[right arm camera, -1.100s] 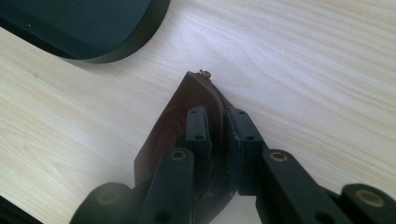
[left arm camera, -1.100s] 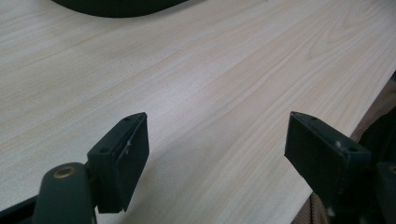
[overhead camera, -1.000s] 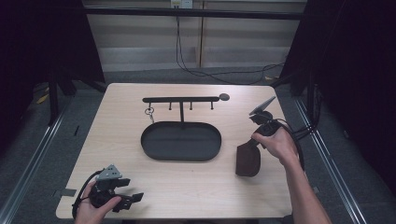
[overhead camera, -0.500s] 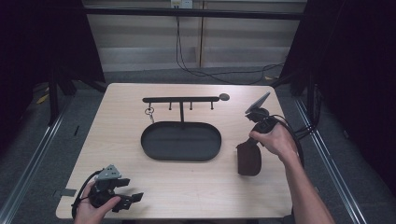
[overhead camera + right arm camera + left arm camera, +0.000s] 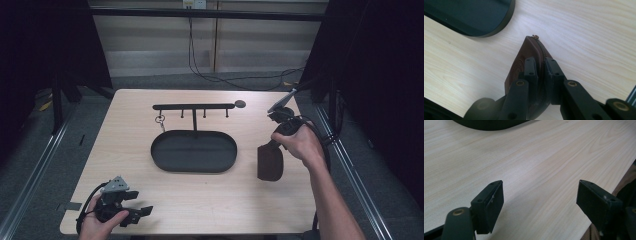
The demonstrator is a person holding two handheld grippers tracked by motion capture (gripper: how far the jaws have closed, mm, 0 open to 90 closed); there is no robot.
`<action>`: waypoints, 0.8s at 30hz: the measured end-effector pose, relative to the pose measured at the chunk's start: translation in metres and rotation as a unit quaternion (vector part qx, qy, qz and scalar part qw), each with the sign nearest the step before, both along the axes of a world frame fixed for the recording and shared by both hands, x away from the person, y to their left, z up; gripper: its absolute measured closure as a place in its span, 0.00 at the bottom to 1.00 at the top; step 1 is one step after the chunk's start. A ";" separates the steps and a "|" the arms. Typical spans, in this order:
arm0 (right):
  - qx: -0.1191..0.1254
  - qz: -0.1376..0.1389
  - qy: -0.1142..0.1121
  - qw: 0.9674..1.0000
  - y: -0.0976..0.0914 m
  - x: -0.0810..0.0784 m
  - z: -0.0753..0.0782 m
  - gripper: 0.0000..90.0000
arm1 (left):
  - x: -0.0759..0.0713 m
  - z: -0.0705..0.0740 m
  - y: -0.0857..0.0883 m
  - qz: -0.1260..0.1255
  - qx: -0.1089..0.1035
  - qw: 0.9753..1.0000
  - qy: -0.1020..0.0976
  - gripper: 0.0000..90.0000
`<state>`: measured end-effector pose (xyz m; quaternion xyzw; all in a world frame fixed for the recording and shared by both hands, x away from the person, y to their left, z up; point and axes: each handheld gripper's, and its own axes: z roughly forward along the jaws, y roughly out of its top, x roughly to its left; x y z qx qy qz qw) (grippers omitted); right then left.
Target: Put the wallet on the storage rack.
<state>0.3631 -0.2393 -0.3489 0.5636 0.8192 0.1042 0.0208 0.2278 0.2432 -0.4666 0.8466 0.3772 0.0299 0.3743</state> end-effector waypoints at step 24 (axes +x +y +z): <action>0.022 0.014 -0.028 0.999 0.020 0.012 0.006 0.90 | 0.002 0.000 0.002 -0.002 0.007 1.000 -0.008 0.24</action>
